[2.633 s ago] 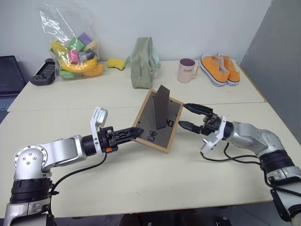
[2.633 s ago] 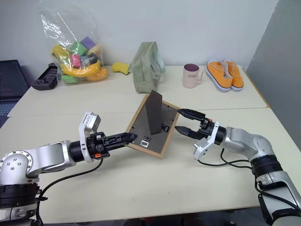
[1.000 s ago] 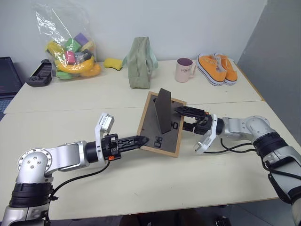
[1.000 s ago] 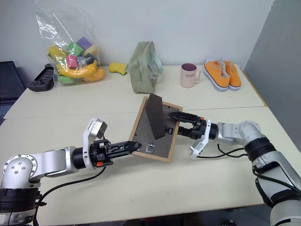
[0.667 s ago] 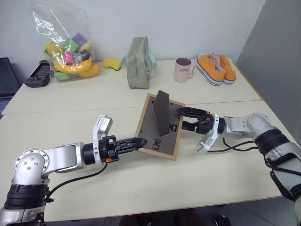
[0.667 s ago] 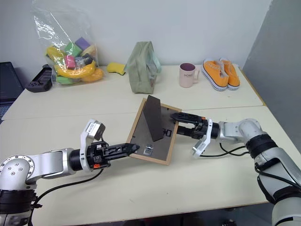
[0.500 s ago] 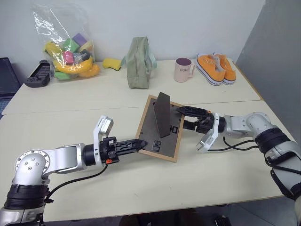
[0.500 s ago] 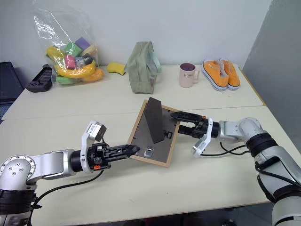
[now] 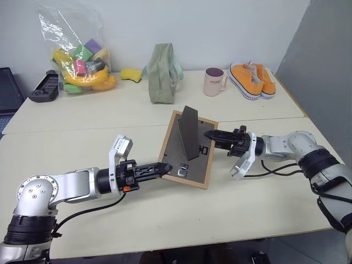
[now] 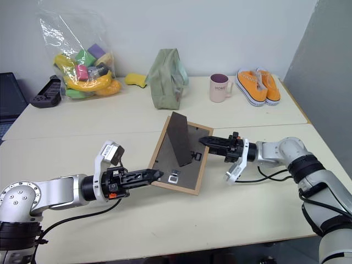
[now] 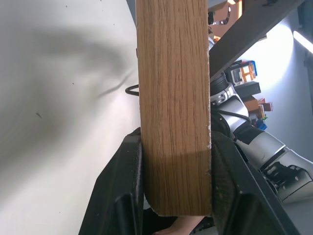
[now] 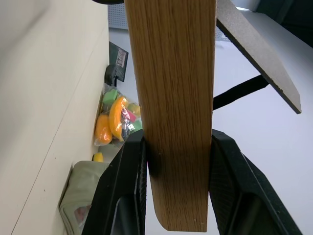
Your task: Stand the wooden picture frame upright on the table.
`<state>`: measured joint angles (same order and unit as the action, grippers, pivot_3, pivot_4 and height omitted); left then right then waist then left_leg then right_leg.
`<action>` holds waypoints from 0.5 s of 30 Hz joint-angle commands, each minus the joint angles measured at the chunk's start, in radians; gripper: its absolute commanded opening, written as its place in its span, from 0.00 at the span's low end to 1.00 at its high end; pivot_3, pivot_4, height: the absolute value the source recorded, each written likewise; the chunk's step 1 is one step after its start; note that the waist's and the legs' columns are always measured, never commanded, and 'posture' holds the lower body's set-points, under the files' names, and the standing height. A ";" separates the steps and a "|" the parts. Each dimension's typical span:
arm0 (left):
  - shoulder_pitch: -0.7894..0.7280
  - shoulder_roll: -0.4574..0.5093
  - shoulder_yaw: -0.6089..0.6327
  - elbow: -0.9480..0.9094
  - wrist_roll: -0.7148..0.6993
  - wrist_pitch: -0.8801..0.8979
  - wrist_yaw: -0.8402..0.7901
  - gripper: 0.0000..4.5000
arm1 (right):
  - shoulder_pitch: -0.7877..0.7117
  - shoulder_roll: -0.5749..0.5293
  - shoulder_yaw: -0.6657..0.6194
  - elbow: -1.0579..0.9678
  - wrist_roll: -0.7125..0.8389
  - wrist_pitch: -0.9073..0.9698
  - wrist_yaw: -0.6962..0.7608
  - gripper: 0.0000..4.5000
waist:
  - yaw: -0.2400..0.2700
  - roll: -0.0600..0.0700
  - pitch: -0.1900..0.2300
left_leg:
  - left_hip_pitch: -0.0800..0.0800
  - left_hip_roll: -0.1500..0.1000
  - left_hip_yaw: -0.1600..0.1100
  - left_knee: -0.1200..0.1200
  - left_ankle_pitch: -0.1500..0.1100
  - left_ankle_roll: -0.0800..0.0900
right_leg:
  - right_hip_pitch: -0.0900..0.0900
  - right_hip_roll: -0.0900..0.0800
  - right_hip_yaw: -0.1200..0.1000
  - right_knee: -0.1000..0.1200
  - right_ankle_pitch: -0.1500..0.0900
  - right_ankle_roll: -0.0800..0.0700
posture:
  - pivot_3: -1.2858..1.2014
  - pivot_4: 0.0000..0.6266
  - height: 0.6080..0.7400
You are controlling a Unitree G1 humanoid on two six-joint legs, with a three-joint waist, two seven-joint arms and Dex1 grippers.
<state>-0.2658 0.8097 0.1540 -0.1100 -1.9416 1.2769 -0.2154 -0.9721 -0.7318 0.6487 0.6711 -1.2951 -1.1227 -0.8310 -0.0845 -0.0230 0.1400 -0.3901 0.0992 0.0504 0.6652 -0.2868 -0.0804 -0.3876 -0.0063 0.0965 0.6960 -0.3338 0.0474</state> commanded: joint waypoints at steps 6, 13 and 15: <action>-0.029 -0.026 0.010 -0.028 -0.031 -0.023 0.021 0.30 | -0.018 -0.011 -0.008 -0.020 0.025 0.013 -0.013 0.29 | 0.001 -0.001 0.003 | 0.009 -0.001 -0.001 0.012 0.003 -0.001 | 0.009 0.000 0.003 0.009 0.000 0.000 | 0.52 0.24 1.00; -0.046 -0.019 0.008 -0.029 -0.031 -0.014 0.020 0.30 | -0.015 -0.010 -0.004 -0.022 0.029 0.015 -0.007 0.29 | 0.001 -0.009 0.008 | 0.016 -0.005 -0.005 0.015 0.005 0.005 | 0.015 0.000 0.005 0.018 0.001 0.001 | 0.52 0.24 1.00; -0.054 -0.019 0.011 -0.024 -0.031 -0.012 0.014 0.30 | -0.014 -0.009 -0.004 -0.022 0.031 0.015 -0.005 0.29 | 0.001 -0.009 0.008 | 0.016 -0.005 -0.007 0.015 0.006 0.005 | 0.015 0.001 0.004 0.019 0.001 0.001 | 0.52 0.24 1.00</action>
<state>-0.2825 0.7867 0.1516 -0.1071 -1.9450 1.2729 -0.1858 -0.9717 -0.7390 0.6488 0.6713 -1.2917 -1.1038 -0.8325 -0.0838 -0.0317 0.1482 -0.3738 0.0943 0.0425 0.6797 -0.2807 -0.0754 -0.3724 -0.0052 0.1003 0.7153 -0.3330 0.0487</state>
